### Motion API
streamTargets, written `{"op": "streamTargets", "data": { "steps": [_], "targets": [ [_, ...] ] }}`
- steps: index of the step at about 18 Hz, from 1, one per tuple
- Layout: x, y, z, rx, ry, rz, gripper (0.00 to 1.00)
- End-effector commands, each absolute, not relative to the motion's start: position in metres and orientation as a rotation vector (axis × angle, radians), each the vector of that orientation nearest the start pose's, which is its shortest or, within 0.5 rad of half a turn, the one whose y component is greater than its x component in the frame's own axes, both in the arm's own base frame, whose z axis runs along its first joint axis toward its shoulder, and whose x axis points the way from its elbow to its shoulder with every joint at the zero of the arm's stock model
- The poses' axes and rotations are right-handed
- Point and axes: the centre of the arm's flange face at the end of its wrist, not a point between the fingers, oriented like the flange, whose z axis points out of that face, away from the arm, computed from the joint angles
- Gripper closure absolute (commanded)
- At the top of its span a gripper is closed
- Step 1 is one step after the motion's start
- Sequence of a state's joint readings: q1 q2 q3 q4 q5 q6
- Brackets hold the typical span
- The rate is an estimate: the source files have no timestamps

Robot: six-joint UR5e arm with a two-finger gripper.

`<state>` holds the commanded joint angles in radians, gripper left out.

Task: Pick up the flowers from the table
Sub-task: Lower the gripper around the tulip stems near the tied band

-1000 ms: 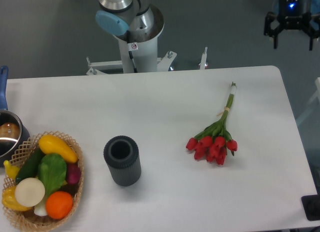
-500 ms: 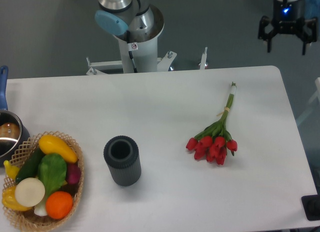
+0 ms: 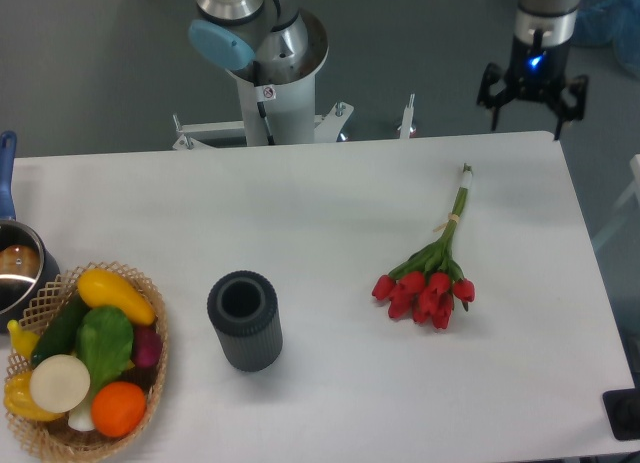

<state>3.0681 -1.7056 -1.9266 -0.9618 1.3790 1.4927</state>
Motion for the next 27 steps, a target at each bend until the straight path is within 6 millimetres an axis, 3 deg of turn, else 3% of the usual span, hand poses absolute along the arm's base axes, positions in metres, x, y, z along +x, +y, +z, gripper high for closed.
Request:
{"op": "streamTargets", "data": {
  "steps": [2,9,27],
  "targets": [
    [-0.503,0.203,0.287,-2.942,-0.025,0.079,0.0],
    [-0.504,0.237,0.242,-2.947,0.001,0.017,0.0],
    [-0.51,0.27,0.196,-2.965,0.101,-0.068,0.0]
  ]
}}
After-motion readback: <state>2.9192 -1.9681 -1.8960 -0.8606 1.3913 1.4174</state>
